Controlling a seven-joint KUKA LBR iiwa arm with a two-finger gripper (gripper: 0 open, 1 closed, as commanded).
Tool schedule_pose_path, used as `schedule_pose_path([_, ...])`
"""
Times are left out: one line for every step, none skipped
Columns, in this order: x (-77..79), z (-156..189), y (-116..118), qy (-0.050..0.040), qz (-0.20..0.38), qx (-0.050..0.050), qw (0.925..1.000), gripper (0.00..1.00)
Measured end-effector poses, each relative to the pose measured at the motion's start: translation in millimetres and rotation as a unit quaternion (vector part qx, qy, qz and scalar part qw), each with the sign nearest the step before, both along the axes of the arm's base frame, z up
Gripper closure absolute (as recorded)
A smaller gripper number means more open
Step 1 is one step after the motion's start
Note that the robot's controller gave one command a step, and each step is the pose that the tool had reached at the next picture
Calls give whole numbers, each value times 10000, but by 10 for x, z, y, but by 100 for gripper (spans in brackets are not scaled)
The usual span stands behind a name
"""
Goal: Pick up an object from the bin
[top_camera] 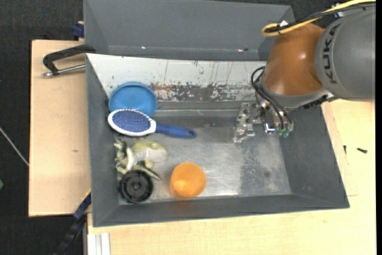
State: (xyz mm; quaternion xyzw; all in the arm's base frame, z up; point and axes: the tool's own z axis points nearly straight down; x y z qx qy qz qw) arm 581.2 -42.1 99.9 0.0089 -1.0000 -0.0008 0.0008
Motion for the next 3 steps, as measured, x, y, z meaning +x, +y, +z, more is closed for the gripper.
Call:
schedule_pose_path([174, 607, -135, -78, -158, -9, 9998, 100])
schedule_pose_path([-130, 42, -518, 11, 188, -7, 9998, 100])
schedule_pose_path([-109, 71, -496, -19, 201, -4, 9998, 0])
